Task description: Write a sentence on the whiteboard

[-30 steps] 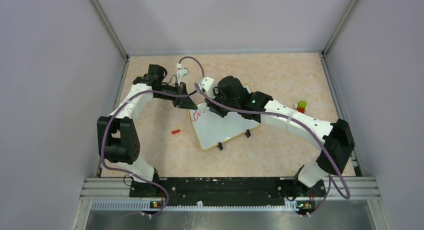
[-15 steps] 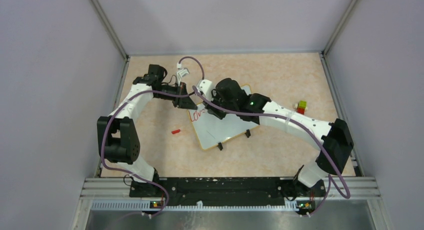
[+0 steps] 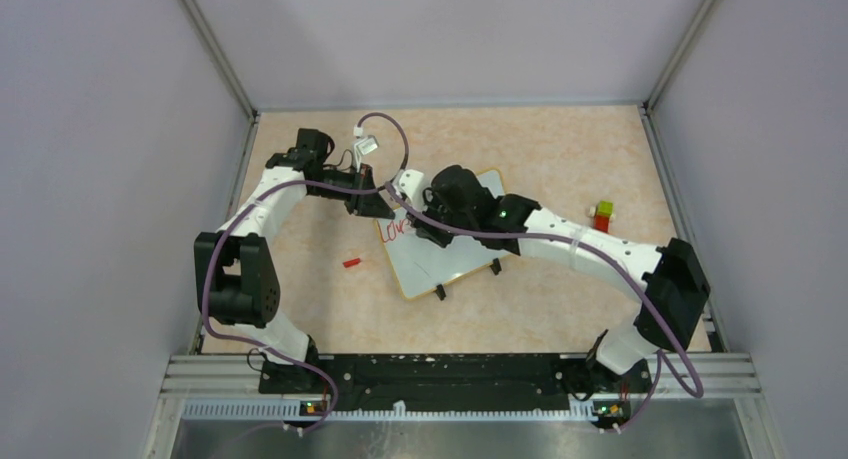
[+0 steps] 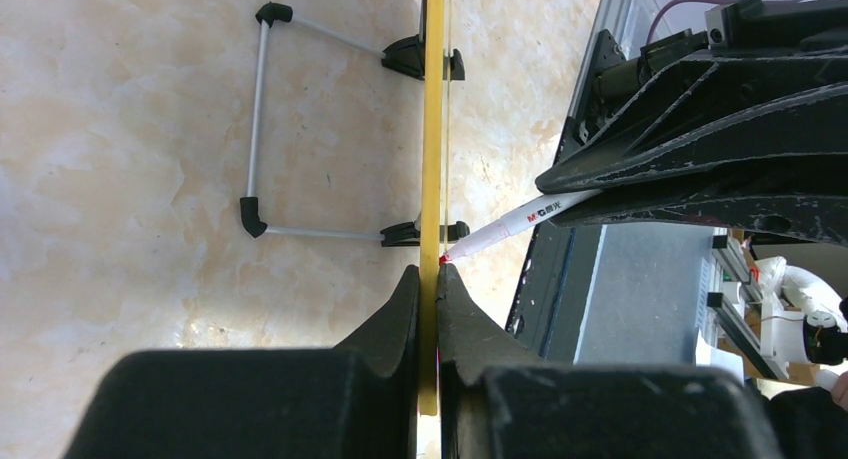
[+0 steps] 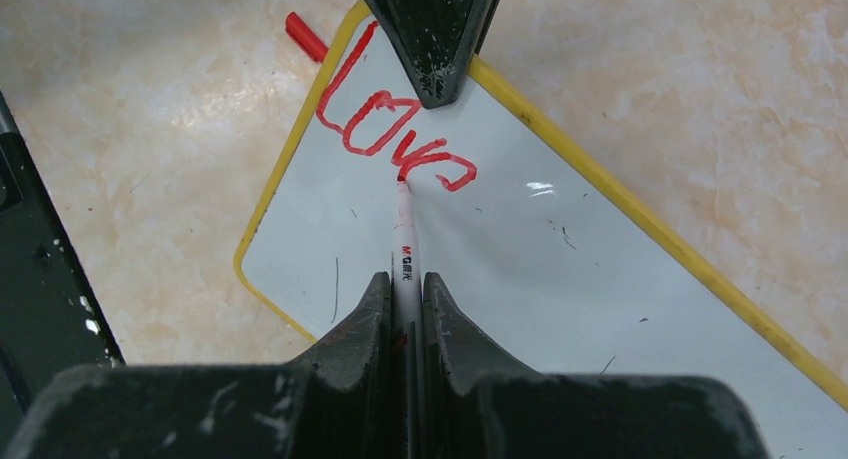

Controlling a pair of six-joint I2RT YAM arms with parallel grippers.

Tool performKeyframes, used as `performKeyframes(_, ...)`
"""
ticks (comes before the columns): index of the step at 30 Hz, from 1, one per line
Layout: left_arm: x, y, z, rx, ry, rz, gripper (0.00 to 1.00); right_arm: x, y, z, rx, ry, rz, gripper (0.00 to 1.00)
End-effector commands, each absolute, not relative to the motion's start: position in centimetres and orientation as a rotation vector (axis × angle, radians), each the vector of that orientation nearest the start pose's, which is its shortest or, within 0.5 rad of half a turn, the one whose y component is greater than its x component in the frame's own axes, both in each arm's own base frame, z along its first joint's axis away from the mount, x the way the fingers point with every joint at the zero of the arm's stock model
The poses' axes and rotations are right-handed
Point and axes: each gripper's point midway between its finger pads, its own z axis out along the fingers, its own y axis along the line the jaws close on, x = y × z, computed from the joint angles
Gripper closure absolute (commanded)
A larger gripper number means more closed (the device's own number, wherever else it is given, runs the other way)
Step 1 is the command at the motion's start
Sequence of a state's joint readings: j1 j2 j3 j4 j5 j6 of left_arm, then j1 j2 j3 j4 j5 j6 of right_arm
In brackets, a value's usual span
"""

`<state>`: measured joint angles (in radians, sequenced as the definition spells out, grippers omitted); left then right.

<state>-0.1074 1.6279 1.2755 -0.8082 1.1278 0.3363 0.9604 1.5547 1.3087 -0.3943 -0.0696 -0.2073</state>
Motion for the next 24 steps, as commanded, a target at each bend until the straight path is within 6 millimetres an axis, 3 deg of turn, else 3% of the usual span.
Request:
performKeyframes(1,29.5,-18.8,19.3,0.808,2.139,-1.371,1.00,25.6,35.1,19.3,-1.247,1.874,0.420,1.00)
performKeyframes(12,29.5,-18.8,19.3,0.815,2.135,-1.370,1.00,26.4,33.8,20.6,-1.216,1.870,0.401,1.00)
performKeyframes(18,29.3,-19.1,19.2,0.844,2.133,-1.365,1.00,24.9,35.0,23.3,-1.253,1.806,0.525,1.00)
performKeyframes(24,29.5,-19.1,18.6,0.874,2.153,-1.333,1.00,24.2,34.7,24.8,-1.280,1.793,0.594,1.00)
